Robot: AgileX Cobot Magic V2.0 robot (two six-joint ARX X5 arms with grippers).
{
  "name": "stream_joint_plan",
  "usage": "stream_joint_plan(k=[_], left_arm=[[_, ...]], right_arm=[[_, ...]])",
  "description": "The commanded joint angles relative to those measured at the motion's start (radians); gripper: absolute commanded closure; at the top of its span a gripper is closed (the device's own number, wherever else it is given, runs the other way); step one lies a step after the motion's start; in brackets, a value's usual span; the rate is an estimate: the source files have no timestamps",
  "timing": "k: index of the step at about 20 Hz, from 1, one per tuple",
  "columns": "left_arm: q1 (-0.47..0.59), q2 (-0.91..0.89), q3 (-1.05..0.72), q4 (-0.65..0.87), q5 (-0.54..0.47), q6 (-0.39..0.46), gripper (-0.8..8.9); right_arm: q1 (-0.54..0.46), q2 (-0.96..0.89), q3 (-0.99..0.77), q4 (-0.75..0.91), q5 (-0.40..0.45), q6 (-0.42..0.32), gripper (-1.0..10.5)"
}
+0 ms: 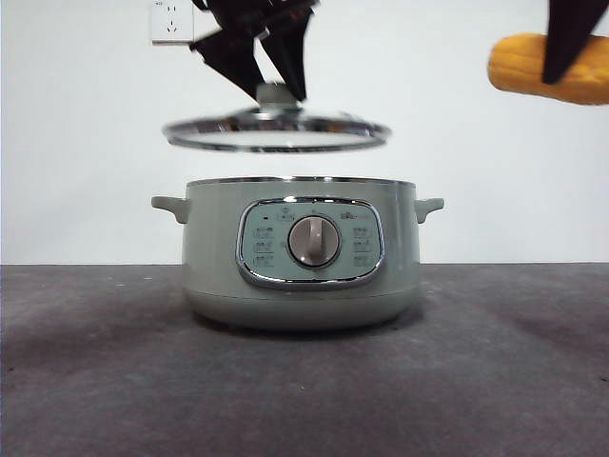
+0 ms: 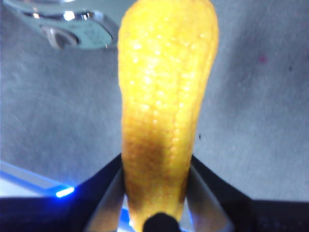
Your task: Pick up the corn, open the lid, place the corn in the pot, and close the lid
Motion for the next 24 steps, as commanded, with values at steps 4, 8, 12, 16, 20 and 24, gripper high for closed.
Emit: stream_joint_plan(k=[4, 8, 12, 16, 20, 24], left_arm=[[0.068, -0.051, 0.006, 0.0, -0.002, 0.014, 8.22], [0.152, -0.074, 0.006, -0.022, -0.001, 0.031, 8.22], [0.253, -0.097, 0.006, -0.034, 0.006, 0.027, 8.23], [0.35, -0.119, 0.006, -0.063, 0.006, 0.028, 8.23], [0.444, -0.146, 0.006, -0.078, 0.006, 0.028, 8.23], [0.489, -0.16, 0.006, -0.099, 0.006, 0.032, 8.23]], right_arm=[[0.001, 0.145, 0.192, 0.003, -0.001, -0.015, 9.6], [0.001, 0.334, 0.402, -0.01, -0.049, -0.044, 9.6], [0.019, 0.565, 0.639, -0.071, -0.049, -0.072, 9.6], [0.061, 0.782, 0.856, -0.119, -0.048, -0.089, 9.6], [0.097, 0.974, 0.99, -0.127, -0.049, -0.099, 9.6], [0.115, 1.104, 1.048, -0.125, -0.033, -0.137, 9.6]])
